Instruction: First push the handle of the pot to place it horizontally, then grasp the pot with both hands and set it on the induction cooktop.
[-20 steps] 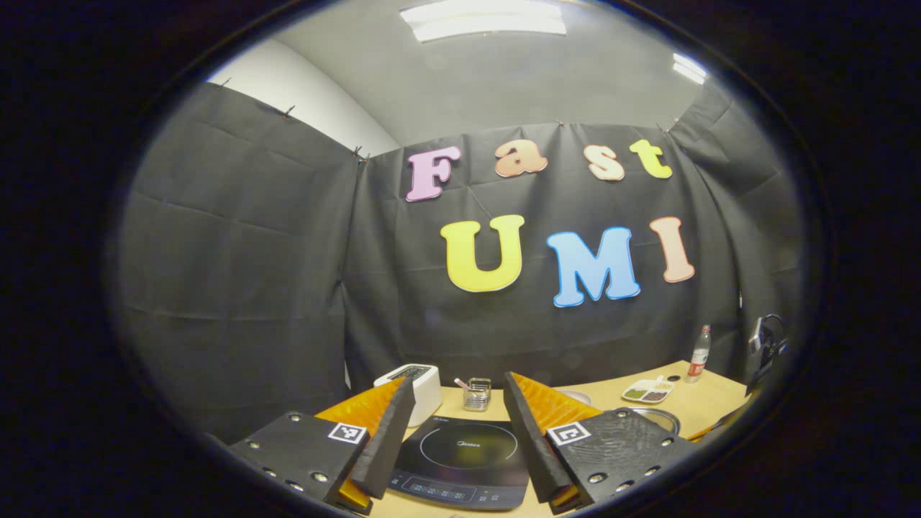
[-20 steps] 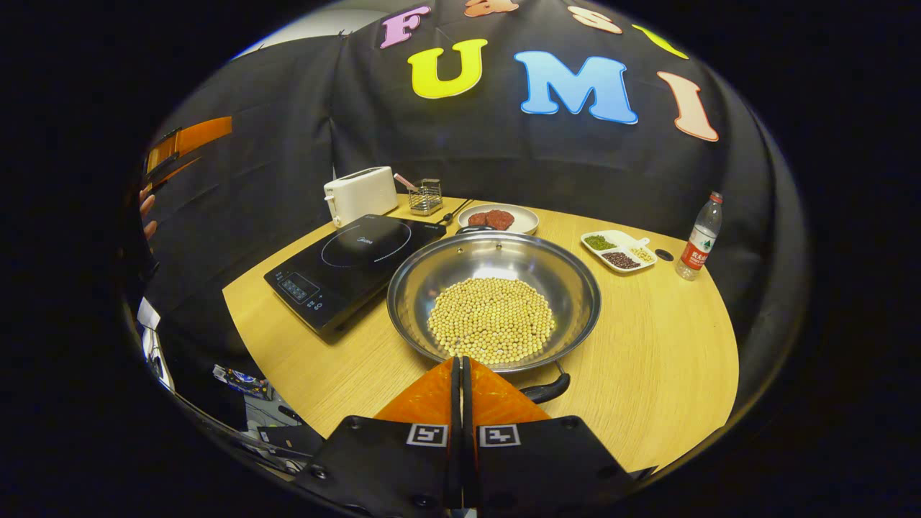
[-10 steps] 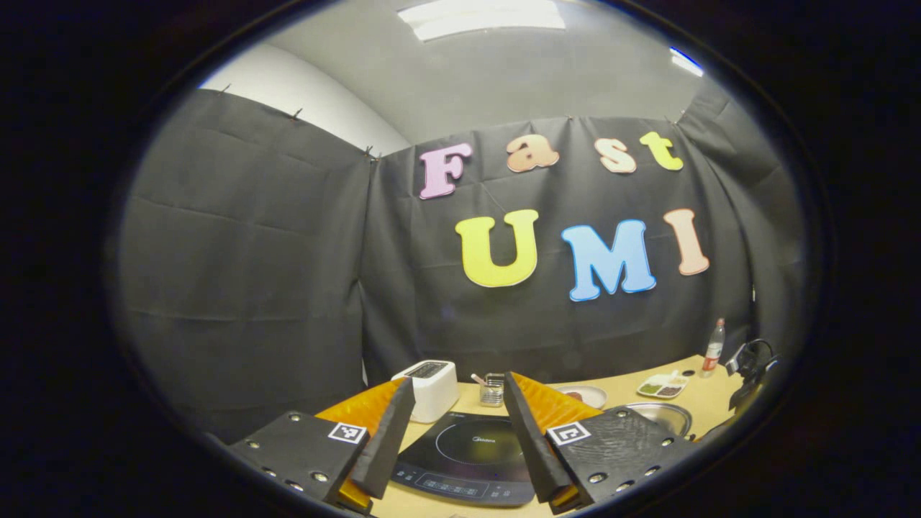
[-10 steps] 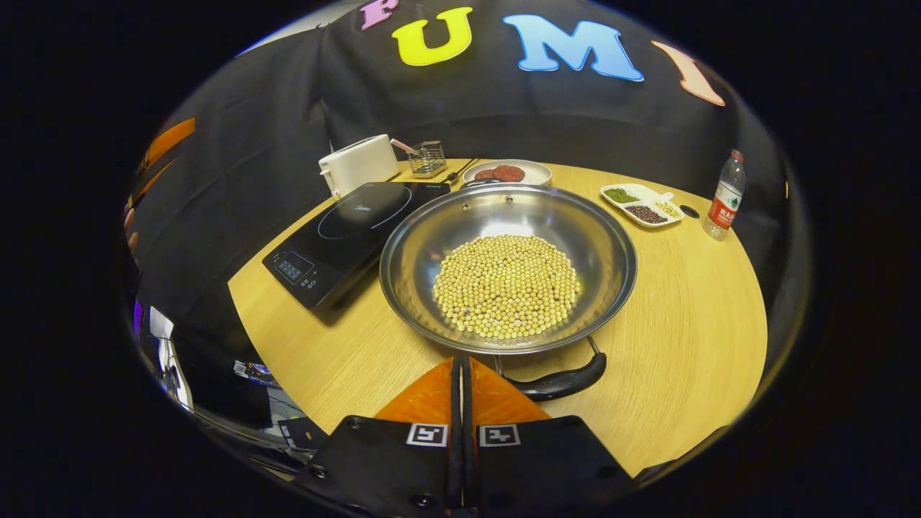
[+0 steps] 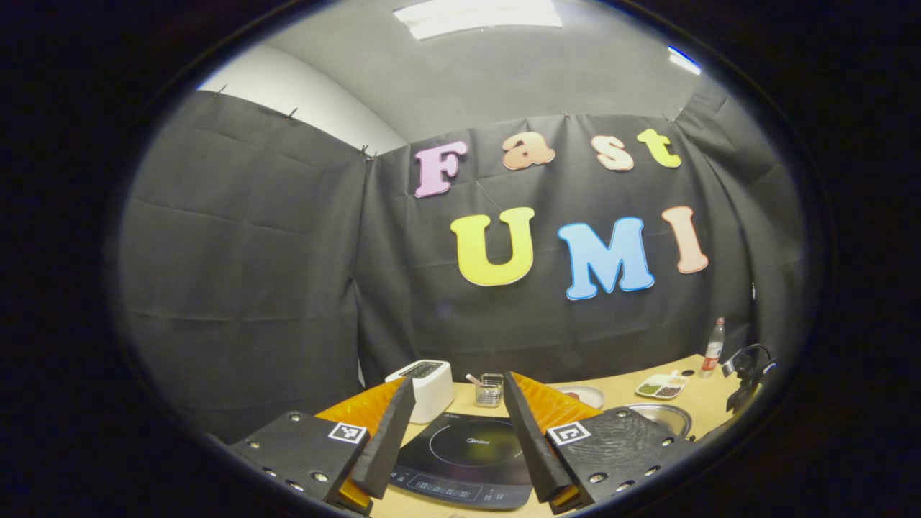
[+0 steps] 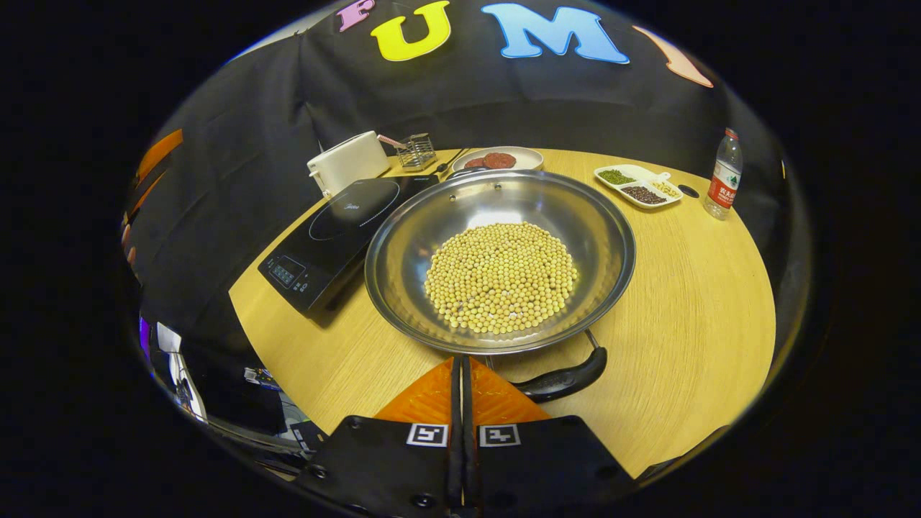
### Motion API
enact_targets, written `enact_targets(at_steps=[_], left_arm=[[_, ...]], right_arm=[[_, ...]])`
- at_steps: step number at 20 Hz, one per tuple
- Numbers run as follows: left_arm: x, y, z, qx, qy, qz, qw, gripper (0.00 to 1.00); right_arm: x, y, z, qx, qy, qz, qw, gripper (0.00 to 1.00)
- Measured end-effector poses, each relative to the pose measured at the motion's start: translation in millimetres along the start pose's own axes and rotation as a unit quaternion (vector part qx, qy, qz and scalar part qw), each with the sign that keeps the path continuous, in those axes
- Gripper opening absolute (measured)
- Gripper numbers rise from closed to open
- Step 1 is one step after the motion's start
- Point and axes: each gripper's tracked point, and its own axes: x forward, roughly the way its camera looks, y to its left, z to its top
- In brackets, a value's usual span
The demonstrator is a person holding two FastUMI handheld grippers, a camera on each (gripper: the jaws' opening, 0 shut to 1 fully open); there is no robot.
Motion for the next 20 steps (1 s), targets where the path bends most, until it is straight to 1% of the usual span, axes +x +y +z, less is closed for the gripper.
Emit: enact_targets(at_steps=[1,2,3,4,5,8,9,10,11,13,14,15,16,17,18,19,20], left_arm=[[0.7,-1.2,-2.4,0.0,0.0,-0.001,1.0,0.73],[2.4,-1.9,-2.8,-0.002,0.001,-0.001,1.0,0.76],[2.3,-2.5,-4.1,-0.003,0.002,-0.002,1.0,0.73],[3.0,-3.5,-4.5,-0.005,0.003,-0.002,1.0,0.76],[1.7,-3.9,-6.1,-0.005,0.004,-0.001,1.0,0.73],[4.2,-6.9,-7.1,-0.007,0.004,-0.003,1.0,0.73],[6.6,-8.8,-7.4,-0.008,0.005,-0.003,1.0,0.76],[6.0,-9.8,-8.1,-0.008,0.006,-0.004,1.0,0.73],[5.9,-9.9,-9.0,-0.008,0.006,-0.005,1.0,0.76],[6.0,-12.4,-9.4,-0.007,0.008,-0.008,1.0,0.76],[6.5,-13.6,-9.4,-0.007,0.008,-0.01,1.0,0.73],[8.2,-15.7,-10.5,-0.007,0.008,-0.011,1.0,0.73],[9.1,-18.6,-12.0,-0.007,0.008,-0.011,1.0,0.73],[10.7,-21.9,-11.8,-0.007,0.008,-0.011,1.0,0.76],[11.4,-24.7,-12.4,-0.007,0.009,-0.011,1.0,0.76],[11.5,-25.9,-12.4,-0.007,0.009,-0.011,1.0,0.73],[11.9,-26.7,-12.4,-0.007,0.01,-0.01,1.0,0.73]], right_arm=[[-0.4,-1.1,-0.9,0.001,0.001,-0.002,1.0,0.02],[-1.0,-4.3,-0.9,0.002,0.003,-0.004,1.0,0.0],[-2.0,-7.1,-0.9,0.003,0.003,-0.007,1.0,0.0],[-3.0,-10.2,-0.7,0.003,0.003,-0.009,1.0,0.02],[-3.7,-13.3,-0.8,0.003,0.003,-0.012,1.0,0.02],[-6.0,-23.7,-0.4,0.004,0.002,-0.021,1.0,0.02],[-6.7,-27.2,-0.3,0.005,0.002,-0.025,1.0,0.02],[-7.6,-31.9,0.3,0.007,0.002,-0.028,1.0,0.0],[-8.1,-35.7,0.1,0.009,0.001,-0.031,0.999,0.02],[-9.6,-45.1,0.9,0.01,0.0,-0.038,0.999,0.02],[-10.1,-49.8,1.2,0.01,0.001,-0.042,0.999,0.02],[-10.7,-54.0,0.9,0.011,0.001,-0.045,0.999,0.02],[-10.7,-58.9,1.9,0.013,0.001,-0.048,0.999,0.0],[-11.2,-61.6,2.0,0.014,0.001,-0.05,0.999,0.0],[-10.6,-65.6,3.5,0.014,0.0,-0.053,0.999,0.02],[-11.1,-69.5,2.0,0.013,0.001,-0.055,0.998,0.0],[-10.1,-73.6,4.4,0.011,0.001,-0.058,0.998,0.02]])
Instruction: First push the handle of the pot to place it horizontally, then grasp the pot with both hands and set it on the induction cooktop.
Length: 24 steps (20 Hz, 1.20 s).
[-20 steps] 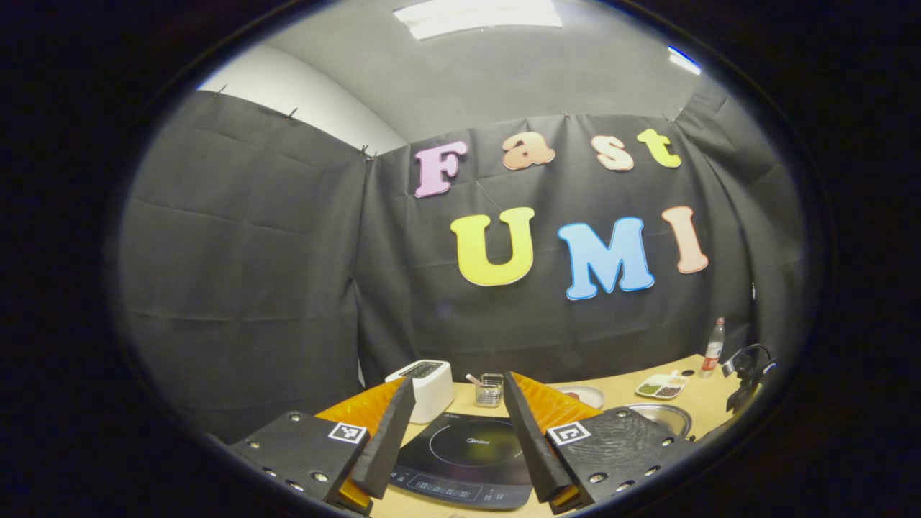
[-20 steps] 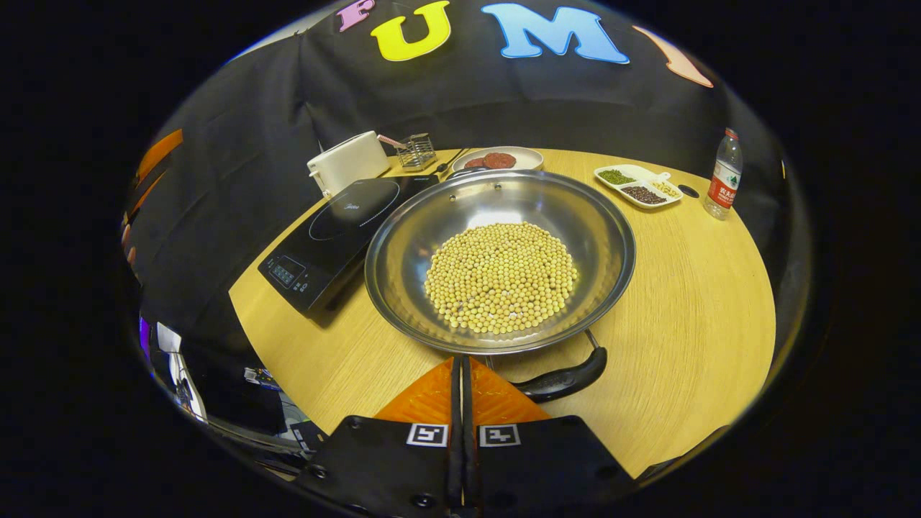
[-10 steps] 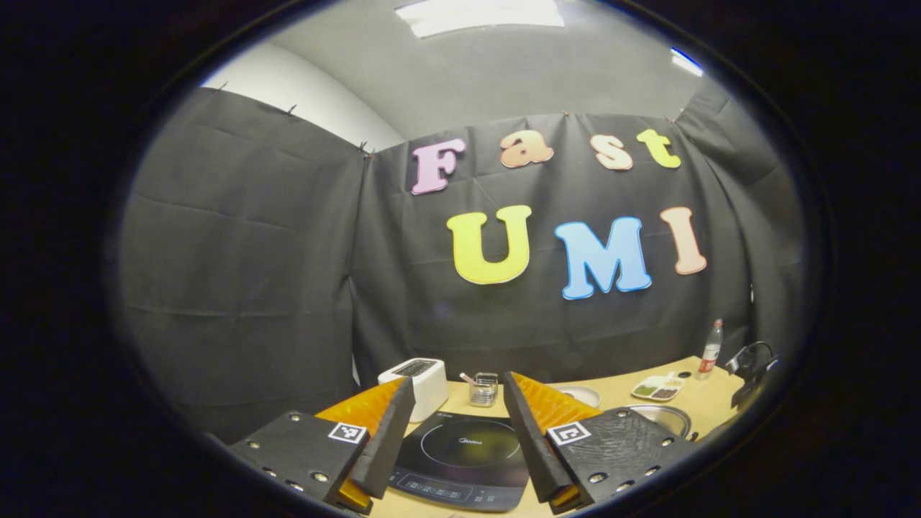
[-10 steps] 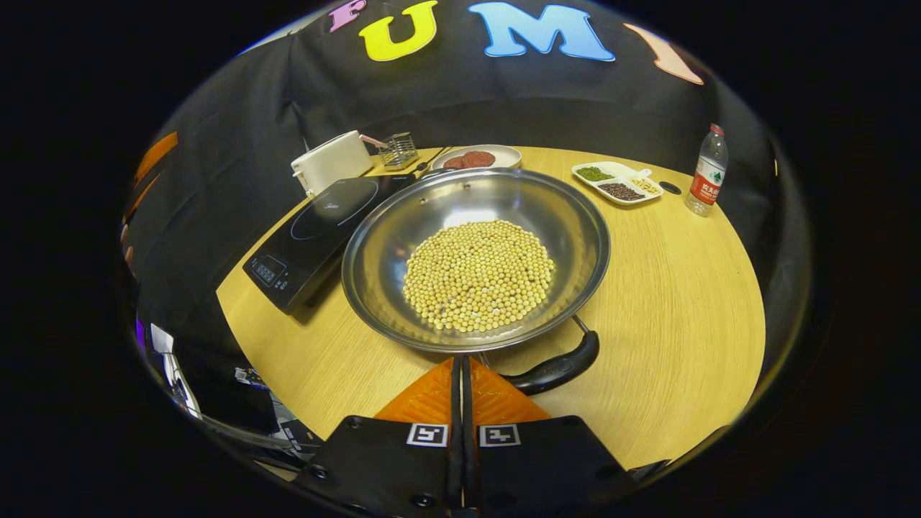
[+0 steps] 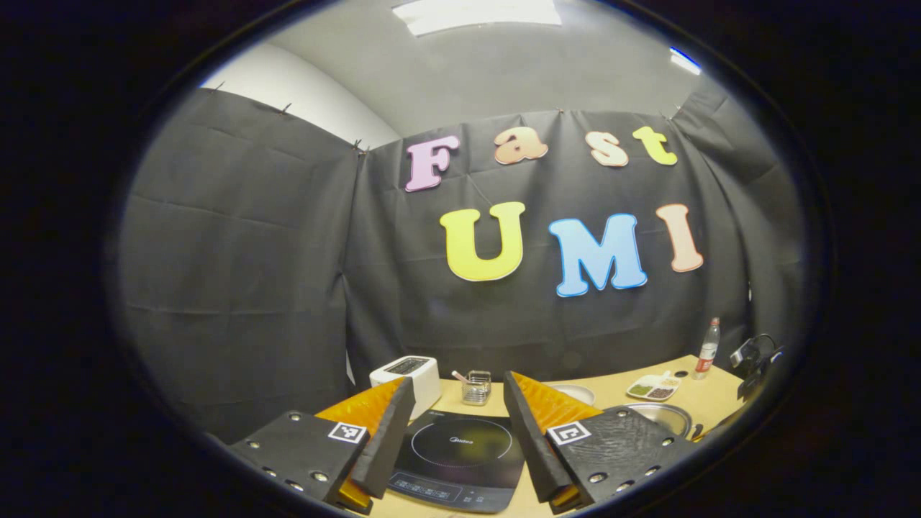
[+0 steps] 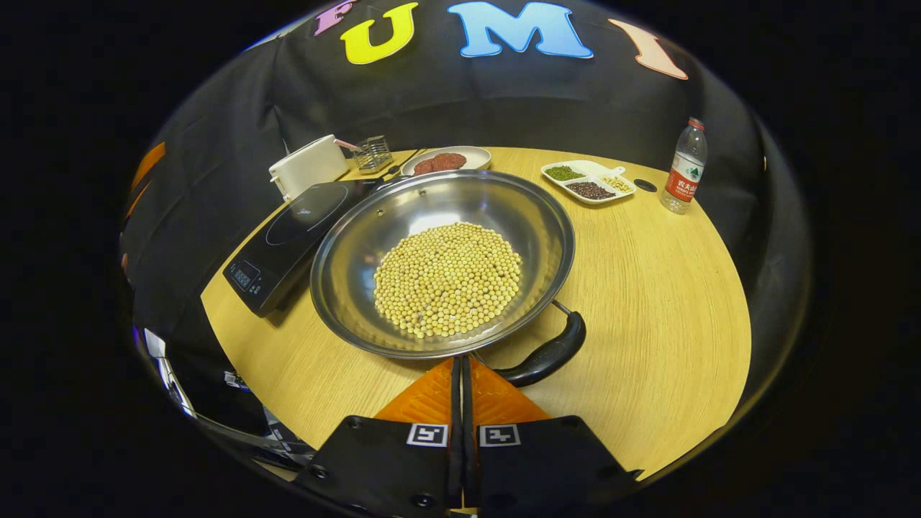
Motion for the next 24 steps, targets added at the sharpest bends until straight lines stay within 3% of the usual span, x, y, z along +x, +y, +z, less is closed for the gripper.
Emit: enact_targets(at_steps=[24], left_arm=[[-0.4,-17.7,-7.6,0.014,0.009,0.025,1.0,0.73]], right_arm=[[18.6,-72.3,25.3,-0.027,0.002,-0.06,0.998,0.02]])
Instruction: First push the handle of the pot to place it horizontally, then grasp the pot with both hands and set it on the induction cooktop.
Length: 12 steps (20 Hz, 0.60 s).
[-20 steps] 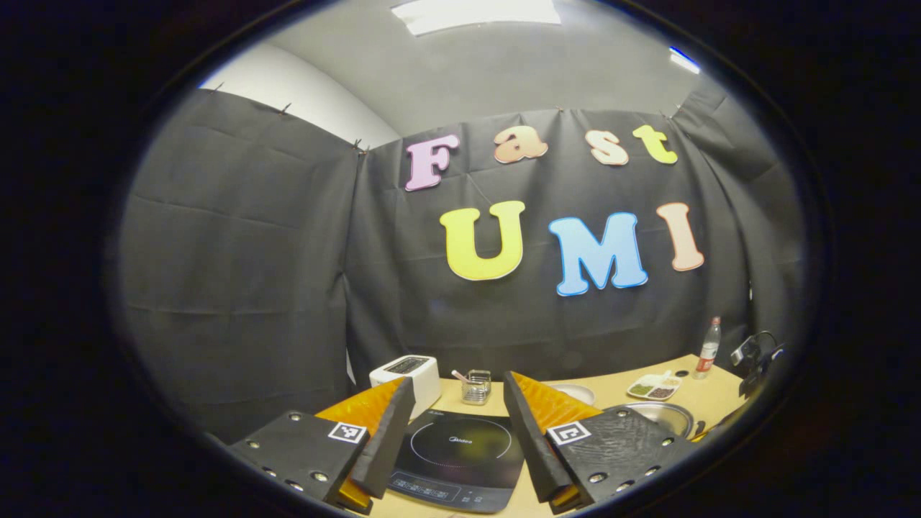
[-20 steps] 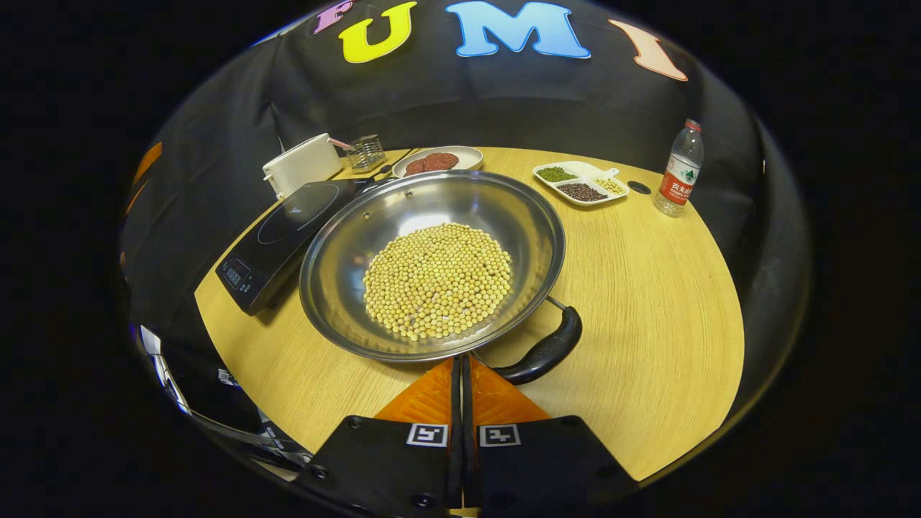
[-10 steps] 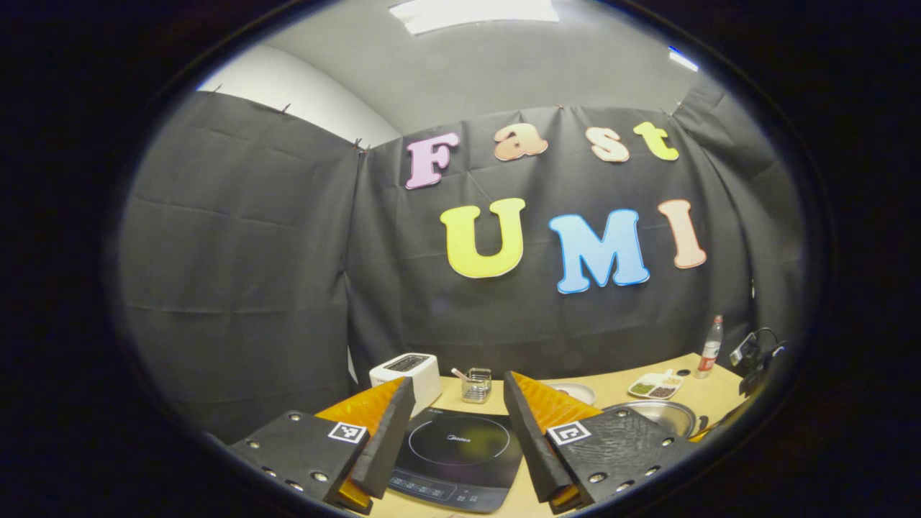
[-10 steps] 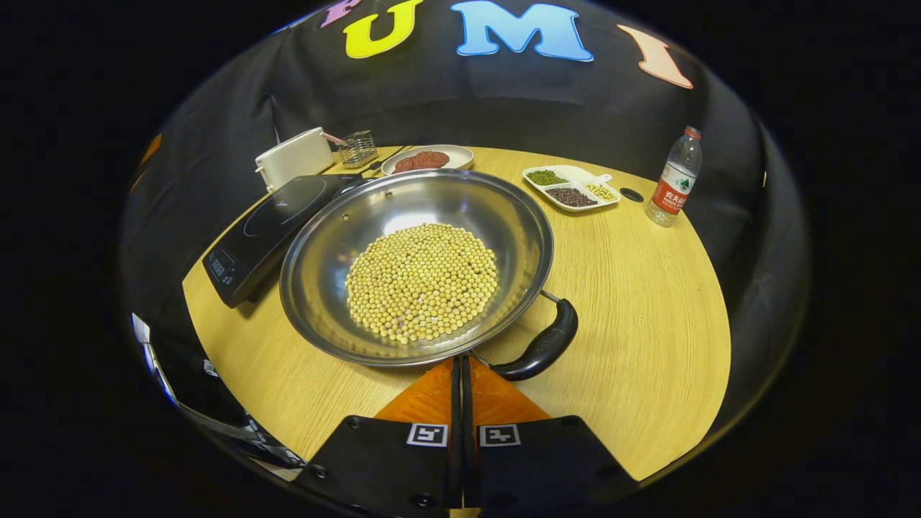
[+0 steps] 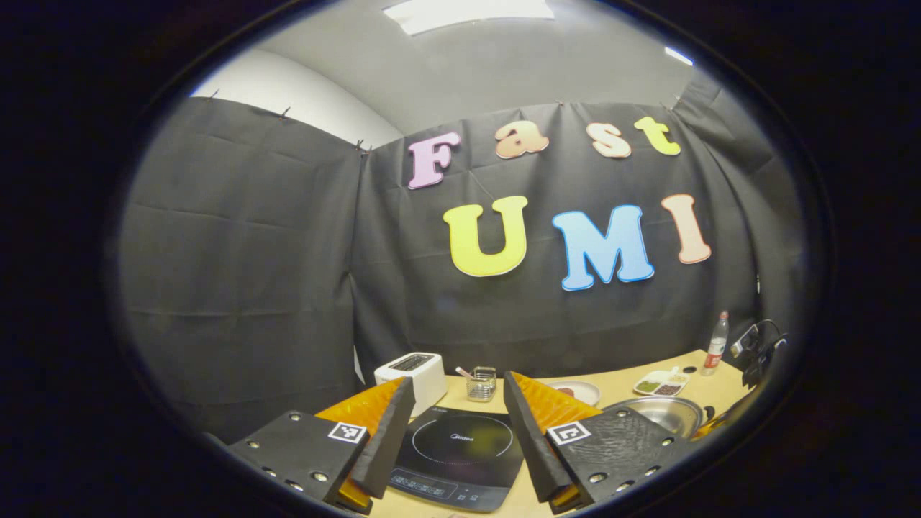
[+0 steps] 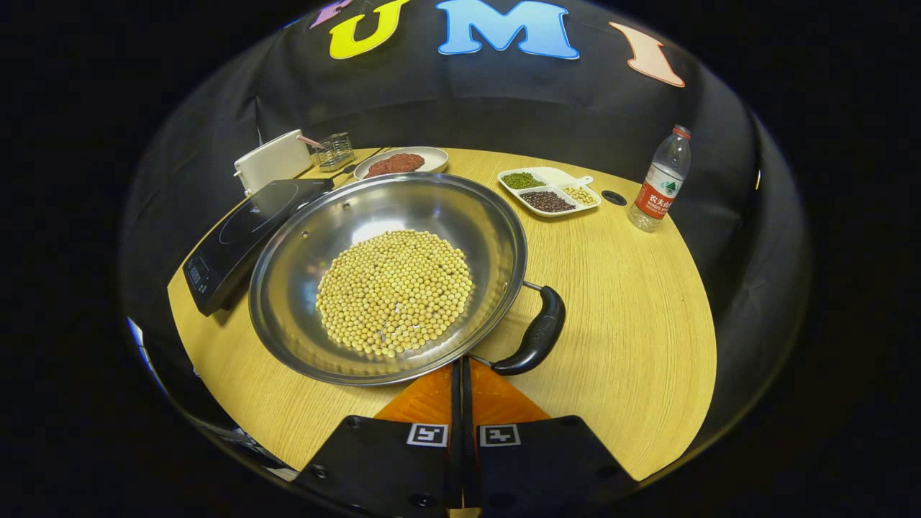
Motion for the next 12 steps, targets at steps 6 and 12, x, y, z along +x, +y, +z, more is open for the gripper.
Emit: enact_targets(at_steps=[6,12], left_arm=[[1.4,-1.8,-3.6,0.004,0.005,0.006,1.0,0.73],[0.9,-1.1,-8.8,0.006,0.013,0.008,1.0,0.72]], right_arm=[[9.7,-10.4,10.5,-0.003,-0.004,-0.016,1.0,0.02],[17.0,-20.4,20.3,0.02,-0.011,-0.03,0.999,0.02]])
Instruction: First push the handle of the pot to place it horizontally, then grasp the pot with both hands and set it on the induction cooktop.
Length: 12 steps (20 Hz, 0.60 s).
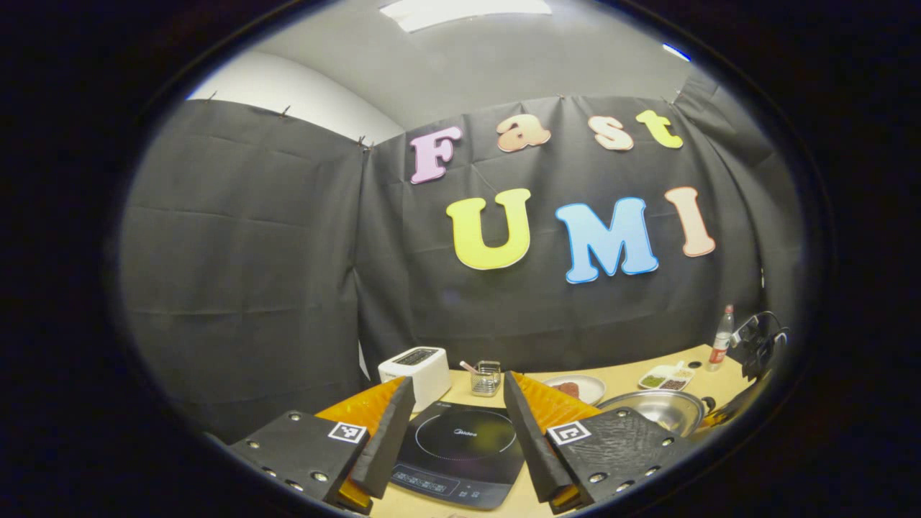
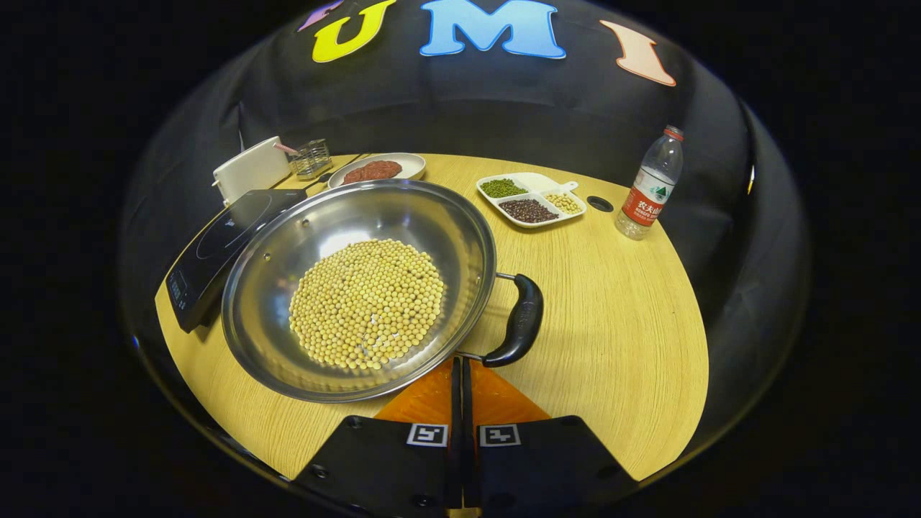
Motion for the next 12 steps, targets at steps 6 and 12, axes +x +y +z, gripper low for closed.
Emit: enact_targets(at_steps=[6,12], left_arm=[[5.5,-8.5,-10.7,-0.006,0.01,-0.012,1.0,0.73],[19.6,-29.8,-25.7,-0.004,0.02,-0.041,0.999,0.73]], right_arm=[[1.1,-8.9,10.4,0.006,-0.028,-0.033,0.999,0.03],[-31.9,-11.1,42.0,0.035,-0.106,-0.037,0.993,0.12]])
